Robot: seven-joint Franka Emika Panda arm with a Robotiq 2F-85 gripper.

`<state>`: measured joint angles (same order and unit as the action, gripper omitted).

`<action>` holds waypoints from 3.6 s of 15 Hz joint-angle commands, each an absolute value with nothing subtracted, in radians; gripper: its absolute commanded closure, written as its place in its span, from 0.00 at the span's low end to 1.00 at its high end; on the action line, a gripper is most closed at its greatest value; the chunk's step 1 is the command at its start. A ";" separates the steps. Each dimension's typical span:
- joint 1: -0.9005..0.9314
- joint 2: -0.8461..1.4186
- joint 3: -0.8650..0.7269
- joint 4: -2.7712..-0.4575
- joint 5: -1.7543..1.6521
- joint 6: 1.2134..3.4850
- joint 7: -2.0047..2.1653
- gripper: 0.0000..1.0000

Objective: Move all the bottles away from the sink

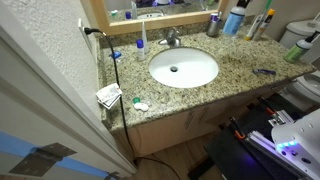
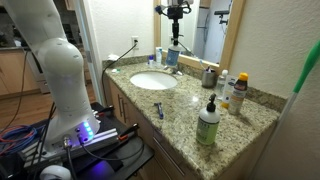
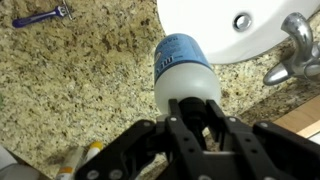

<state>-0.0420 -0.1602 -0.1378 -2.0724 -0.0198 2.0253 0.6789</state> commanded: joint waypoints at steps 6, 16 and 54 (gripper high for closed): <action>-0.110 -0.165 -0.103 -2.133 -0.053 2.169 0.776 0.92; -0.358 -0.218 -0.248 -2.341 -0.171 2.446 1.058 0.92; -0.293 -0.331 -0.283 -2.277 0.018 2.176 0.921 0.00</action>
